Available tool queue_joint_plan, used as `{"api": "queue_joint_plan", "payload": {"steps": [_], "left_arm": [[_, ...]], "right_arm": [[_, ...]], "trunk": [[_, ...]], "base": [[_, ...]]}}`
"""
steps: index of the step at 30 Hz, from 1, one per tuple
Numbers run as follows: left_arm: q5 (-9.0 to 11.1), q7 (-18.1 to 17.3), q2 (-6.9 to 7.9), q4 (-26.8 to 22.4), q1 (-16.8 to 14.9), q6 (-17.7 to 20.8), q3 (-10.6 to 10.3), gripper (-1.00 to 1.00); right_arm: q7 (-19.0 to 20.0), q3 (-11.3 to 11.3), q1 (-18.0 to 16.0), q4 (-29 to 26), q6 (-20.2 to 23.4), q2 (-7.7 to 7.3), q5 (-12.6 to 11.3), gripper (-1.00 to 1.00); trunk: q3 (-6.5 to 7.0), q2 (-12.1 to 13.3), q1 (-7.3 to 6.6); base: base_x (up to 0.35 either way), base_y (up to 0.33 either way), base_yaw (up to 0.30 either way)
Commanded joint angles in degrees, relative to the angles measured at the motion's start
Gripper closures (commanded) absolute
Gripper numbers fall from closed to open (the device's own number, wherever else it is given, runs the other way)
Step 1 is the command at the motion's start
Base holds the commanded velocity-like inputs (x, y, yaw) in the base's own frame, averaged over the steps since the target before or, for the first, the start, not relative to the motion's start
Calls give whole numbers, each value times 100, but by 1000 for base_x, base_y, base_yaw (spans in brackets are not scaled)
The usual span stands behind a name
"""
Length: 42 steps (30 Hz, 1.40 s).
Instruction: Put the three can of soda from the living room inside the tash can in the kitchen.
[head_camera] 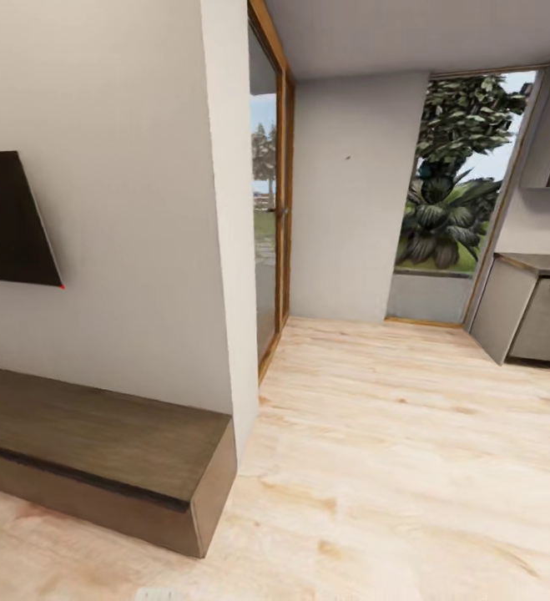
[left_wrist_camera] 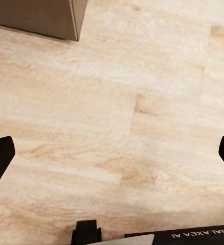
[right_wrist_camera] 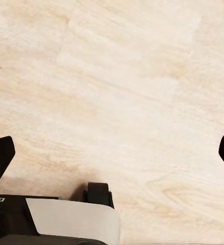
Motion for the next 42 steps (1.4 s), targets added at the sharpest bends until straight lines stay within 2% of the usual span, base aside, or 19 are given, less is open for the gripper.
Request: {"api": "queue_joint_plan", "payload": {"steps": [1,42], "left_arm": [[1,0,0,0,0,0,0,-100],[1,1,0,1,0,0,0,-100]], "right_arm": [[-1,0,0,0,0,0,0,-100],[-24,0,0,0,0,0,0,-100]], "trunk": [[0,0,0],[0,0,0]], "base": [[0,0,-300],[0,0,-300]]}}
